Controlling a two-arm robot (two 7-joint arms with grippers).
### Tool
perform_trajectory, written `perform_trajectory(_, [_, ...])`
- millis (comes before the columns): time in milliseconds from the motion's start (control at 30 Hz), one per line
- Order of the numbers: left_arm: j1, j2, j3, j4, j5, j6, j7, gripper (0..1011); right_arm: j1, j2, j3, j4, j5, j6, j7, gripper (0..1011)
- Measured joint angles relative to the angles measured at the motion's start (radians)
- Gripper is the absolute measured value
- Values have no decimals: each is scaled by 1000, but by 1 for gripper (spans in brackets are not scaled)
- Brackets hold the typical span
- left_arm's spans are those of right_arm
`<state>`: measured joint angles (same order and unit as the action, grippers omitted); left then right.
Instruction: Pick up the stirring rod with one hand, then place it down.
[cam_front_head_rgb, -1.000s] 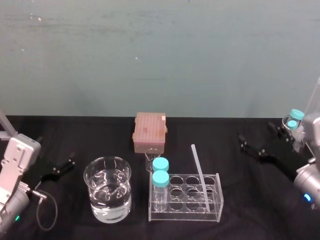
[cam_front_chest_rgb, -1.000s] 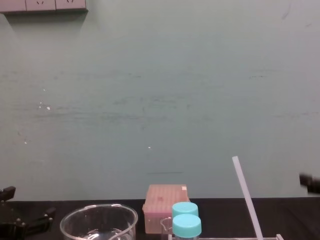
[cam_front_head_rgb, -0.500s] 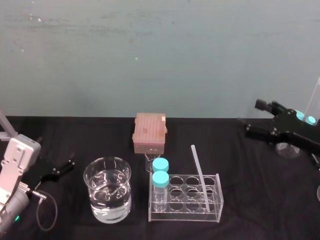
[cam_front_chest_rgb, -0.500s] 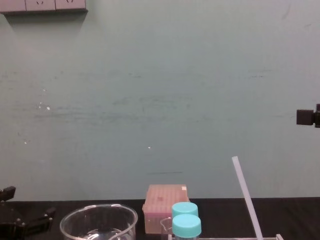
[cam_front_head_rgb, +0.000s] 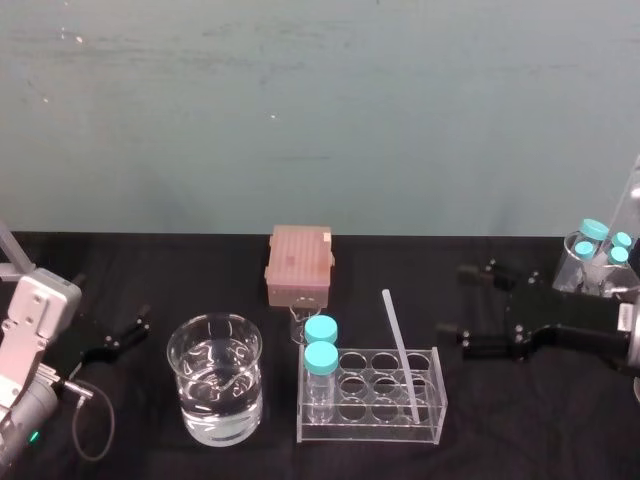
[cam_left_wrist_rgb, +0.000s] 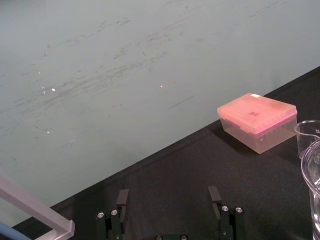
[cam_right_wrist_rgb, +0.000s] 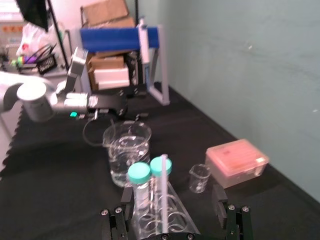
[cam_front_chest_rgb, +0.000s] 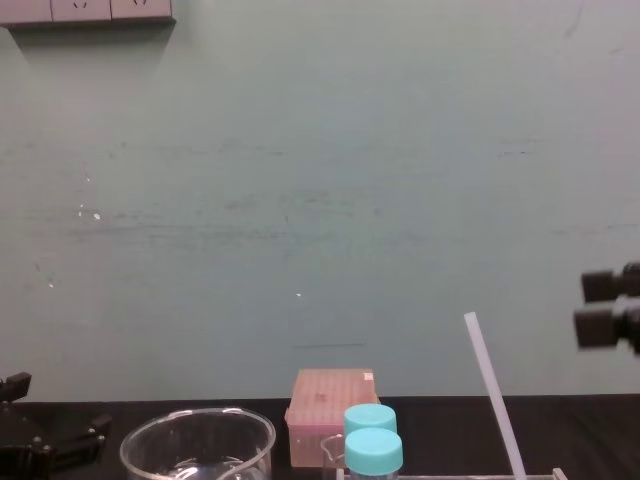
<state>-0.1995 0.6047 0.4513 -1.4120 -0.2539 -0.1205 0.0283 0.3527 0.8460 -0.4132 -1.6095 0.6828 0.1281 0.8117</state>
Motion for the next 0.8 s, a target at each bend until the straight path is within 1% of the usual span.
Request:
perform_trajectory(33, [0, 0, 0, 0, 0, 0, 0, 1005, 6, 0, -17, -2, -13, 2, 0, 1003])
perform_trajectory(100, [0, 0, 0, 0, 0, 0, 0, 1005, 12, -1, -30, -3, -25, 4, -1, 1003])
perform_trajectory(133, [0, 0, 0, 0, 0, 0, 0, 1005, 18, -5, -46, -3, -36, 6, -6, 1003])
perform_trajectory(333, [0, 0, 0, 0, 0, 0, 0, 1005, 41, -27, -89, 2, -74, 15, -35, 1003])
perform_trajectory(400, [0, 0, 0, 0, 0, 0, 0, 1005, 46, -34, -98, 5, -84, 16, -43, 1003])
perform_trajectory(533, [0, 0, 0, 0, 0, 0, 0, 1005, 58, -61, -120, 15, -116, 11, -72, 1003])
perform_trajectory(800, [0, 0, 0, 0, 0, 0, 0, 1005, 68, -102, -143, 34, -155, 2, -103, 1003])
